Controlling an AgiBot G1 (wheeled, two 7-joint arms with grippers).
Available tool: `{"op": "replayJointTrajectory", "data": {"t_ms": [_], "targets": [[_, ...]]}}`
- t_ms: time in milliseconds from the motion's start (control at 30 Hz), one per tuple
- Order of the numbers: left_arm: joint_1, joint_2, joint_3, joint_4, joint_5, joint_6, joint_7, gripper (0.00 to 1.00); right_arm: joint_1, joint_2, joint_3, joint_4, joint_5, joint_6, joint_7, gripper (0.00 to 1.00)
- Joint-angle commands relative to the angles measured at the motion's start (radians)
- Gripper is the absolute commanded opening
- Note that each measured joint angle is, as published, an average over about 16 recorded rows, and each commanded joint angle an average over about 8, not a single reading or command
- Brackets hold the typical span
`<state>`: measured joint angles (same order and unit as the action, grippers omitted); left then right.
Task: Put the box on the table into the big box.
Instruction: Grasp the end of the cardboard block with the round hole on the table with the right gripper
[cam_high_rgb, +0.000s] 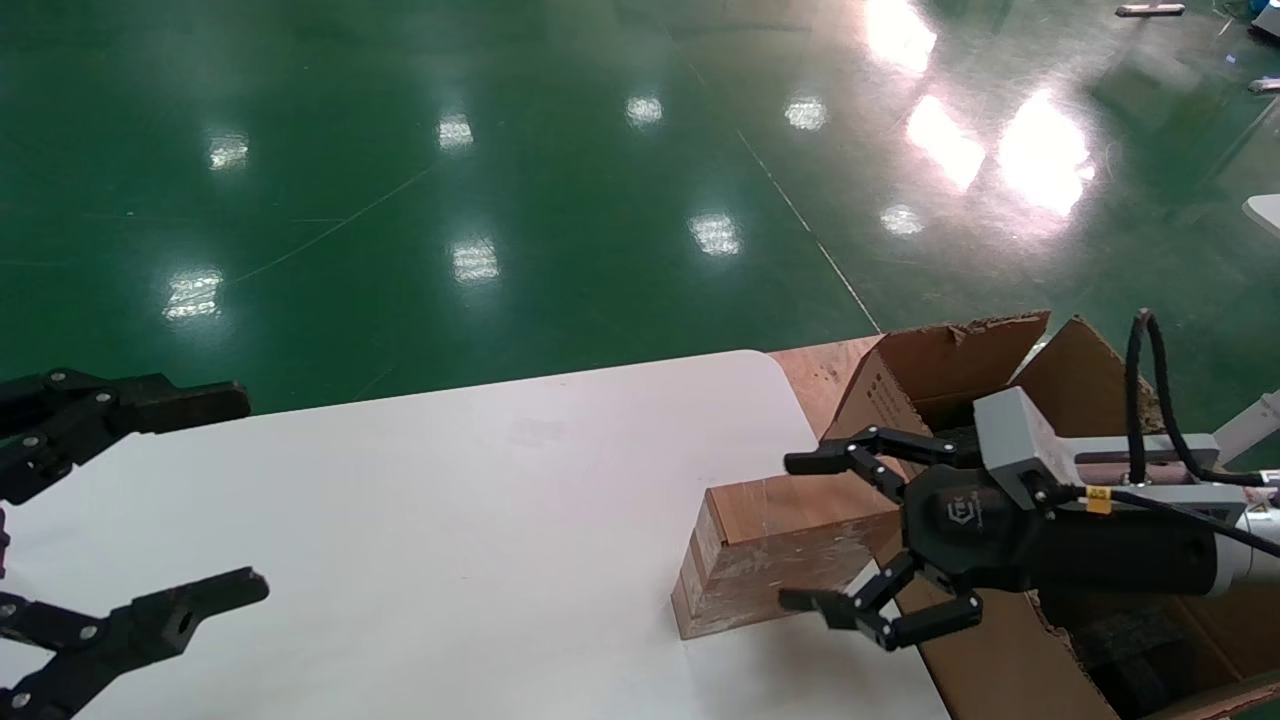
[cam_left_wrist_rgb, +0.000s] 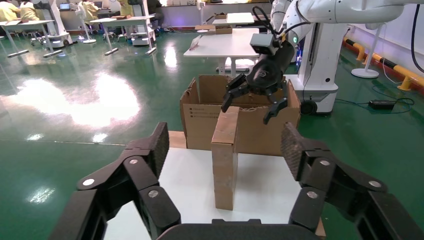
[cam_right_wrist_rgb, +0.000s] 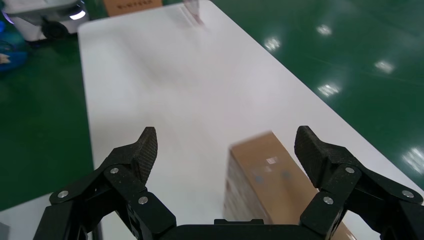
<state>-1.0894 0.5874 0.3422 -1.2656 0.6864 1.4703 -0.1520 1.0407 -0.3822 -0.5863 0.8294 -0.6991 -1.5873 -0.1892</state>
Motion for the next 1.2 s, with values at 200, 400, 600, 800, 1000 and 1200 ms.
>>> {"op": "replayJointTrajectory", "data": {"t_ms": [200, 400, 600, 800, 1000, 1200], "targets": [[0.000, 0.000, 0.000, 0.000, 0.000, 0.000, 0.000, 0.00, 0.068, -0.019, -0.043, -0.099, -0.031, 0.004, -0.058, 1.00], [0.000, 0.000, 0.000, 0.000, 0.000, 0.000, 0.000, 0.00, 0.143, -0.051, -0.082, -0.196, -0.099, 0.016, -0.089, 1.00], [0.000, 0.000, 0.000, 0.000, 0.000, 0.000, 0.000, 0.00, 0.201, -0.093, -0.118, -0.289, -0.159, 0.015, -0.111, 1.00], [0.000, 0.000, 0.000, 0.000, 0.000, 0.000, 0.000, 0.00, 0.224, -0.127, -0.150, -0.346, -0.173, 0.005, -0.123, 1.00], [0.000, 0.000, 0.000, 0.000, 0.000, 0.000, 0.000, 0.00, 0.230, -0.137, -0.183, -0.357, -0.165, 0.000, -0.127, 1.00], [0.000, 0.000, 0.001, 0.000, 0.000, 0.000, 0.000, 0.23, 0.234, -0.130, -0.217, -0.338, -0.147, -0.002, -0.125, 1.00]]}}
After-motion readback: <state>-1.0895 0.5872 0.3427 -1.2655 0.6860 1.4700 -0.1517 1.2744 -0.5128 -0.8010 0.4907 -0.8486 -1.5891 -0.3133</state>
